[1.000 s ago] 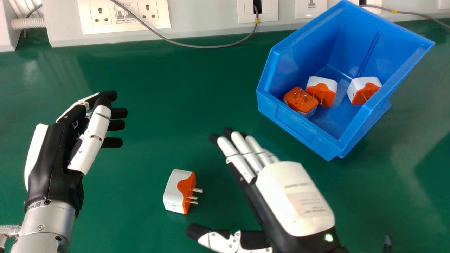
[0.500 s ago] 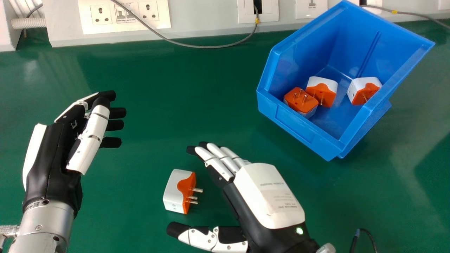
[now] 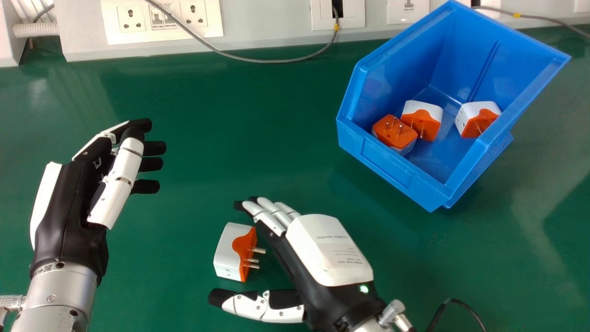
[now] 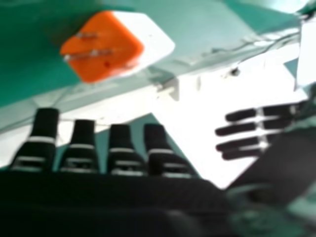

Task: Pick all objects and put in blue box

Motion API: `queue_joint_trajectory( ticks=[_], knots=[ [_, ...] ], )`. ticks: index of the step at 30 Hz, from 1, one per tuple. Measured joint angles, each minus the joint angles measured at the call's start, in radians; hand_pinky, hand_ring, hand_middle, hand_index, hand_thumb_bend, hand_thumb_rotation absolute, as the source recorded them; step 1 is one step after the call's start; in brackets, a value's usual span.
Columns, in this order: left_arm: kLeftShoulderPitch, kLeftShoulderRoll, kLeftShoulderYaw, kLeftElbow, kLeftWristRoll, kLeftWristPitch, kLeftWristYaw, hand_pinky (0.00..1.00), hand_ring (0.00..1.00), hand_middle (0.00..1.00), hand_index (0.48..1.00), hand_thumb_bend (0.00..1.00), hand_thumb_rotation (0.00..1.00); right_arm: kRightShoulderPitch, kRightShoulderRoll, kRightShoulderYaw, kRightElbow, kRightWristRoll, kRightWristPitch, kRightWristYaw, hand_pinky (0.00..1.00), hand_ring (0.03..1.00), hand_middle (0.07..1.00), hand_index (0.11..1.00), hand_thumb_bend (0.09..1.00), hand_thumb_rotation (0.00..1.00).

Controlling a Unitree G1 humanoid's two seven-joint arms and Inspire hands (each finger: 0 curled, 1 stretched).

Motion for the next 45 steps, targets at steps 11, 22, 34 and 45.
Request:
queue_joint_trajectory(
  ticks=[11,22,34,45],
  knots=[
    [0.000,0.001,0.002,-0.001,0.000,0.000,-0.003,0.62,0.71,0.71,0.766,0.29,0.73,-0.073,-0.001,0.017,0.081,0.004,0.000,-0.003,0.77,0.874,0.901,0.875,0.461,0.64],
    [0.001,0.001,0.007,-0.003,-0.008,0.000,-0.008,0.61,0.71,0.71,0.769,0.29,0.73,-0.150,0.001,0.033,0.206,0.004,0.002,-0.028,0.76,0.867,0.895,0.866,0.461,0.62],
    [0.001,0.001,0.010,-0.003,-0.009,0.000,-0.010,0.61,0.71,0.71,0.770,0.29,0.73,-0.249,0.006,0.057,0.297,0.001,0.037,-0.028,0.76,0.865,0.880,0.849,0.461,0.54],
    [0.001,0.001,0.010,-0.006,-0.020,0.007,-0.009,0.61,0.71,0.71,0.766,0.30,0.72,-0.286,0.022,0.057,0.337,0.002,0.083,-0.054,0.75,0.851,0.866,0.834,0.463,0.51]
  ],
)
